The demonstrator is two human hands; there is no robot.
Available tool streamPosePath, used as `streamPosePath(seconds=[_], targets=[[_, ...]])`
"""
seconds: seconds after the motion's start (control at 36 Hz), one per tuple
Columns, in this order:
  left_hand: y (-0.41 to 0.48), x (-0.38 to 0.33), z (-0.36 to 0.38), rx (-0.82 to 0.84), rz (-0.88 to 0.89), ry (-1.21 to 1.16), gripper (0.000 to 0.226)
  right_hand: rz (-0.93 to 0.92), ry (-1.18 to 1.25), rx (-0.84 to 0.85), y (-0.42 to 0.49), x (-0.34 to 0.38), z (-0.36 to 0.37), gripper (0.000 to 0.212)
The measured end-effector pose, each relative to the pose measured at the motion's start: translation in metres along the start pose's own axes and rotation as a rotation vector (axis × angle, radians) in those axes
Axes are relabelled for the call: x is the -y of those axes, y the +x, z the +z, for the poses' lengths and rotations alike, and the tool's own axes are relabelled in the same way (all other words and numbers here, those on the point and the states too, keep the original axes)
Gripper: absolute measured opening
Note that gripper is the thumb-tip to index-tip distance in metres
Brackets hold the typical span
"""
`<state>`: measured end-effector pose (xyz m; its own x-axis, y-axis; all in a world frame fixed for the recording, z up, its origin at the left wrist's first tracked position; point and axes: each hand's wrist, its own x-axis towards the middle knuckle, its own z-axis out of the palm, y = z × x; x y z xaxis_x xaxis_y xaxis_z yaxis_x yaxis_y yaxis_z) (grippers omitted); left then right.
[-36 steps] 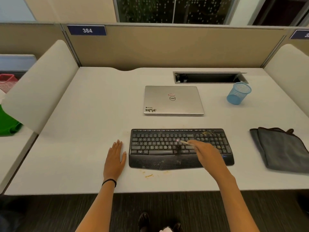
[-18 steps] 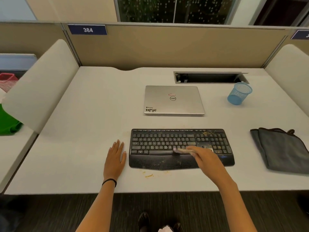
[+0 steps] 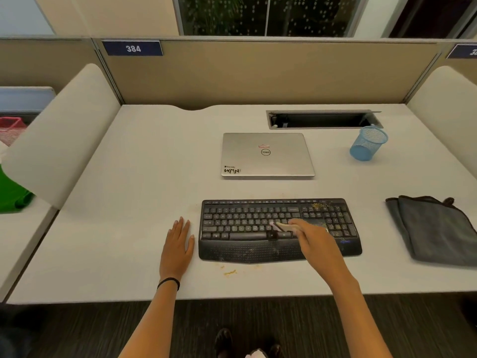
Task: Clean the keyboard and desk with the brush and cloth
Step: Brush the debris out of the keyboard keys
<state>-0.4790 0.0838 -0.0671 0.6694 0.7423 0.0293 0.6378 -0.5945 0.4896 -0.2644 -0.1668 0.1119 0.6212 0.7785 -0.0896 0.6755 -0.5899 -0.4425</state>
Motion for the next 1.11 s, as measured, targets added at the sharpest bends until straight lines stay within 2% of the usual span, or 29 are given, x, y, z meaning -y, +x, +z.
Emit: streamPosePath(seconds=[0.22,0.44,0.58,0.81,0.94,1.11], targets=[[-0.001,0.0,0.0,-0.009,-0.007,-0.009,0.063,0.007,-0.023,0.154,-0.004,0.0,0.003,0.031],[0.0,-0.002,0.0,-0.035,-0.024,-0.03,0.054,0.049,0.041,0.032,-0.002,-0.005,-0.003,0.036],[0.0,-0.001,-0.001,-0.035,-0.018,-0.035,0.054,0.086,0.104,-0.05,-0.001,-0.002,0.012,0.03],[-0.001,0.0,0.0,-0.035,-0.008,-0.023,0.055,0.131,0.075,0.013,-0.005,-0.003,0.009,0.032],[-0.001,0.001,0.0,-0.032,-0.004,-0.011,0.055,0.185,0.058,-0.106,-0.003,-0.011,0.004,0.031],[-0.001,0.0,0.0,-0.028,-0.009,-0.002,0.056,0.262,-0.06,0.111,-0.005,-0.013,0.007,0.043]])
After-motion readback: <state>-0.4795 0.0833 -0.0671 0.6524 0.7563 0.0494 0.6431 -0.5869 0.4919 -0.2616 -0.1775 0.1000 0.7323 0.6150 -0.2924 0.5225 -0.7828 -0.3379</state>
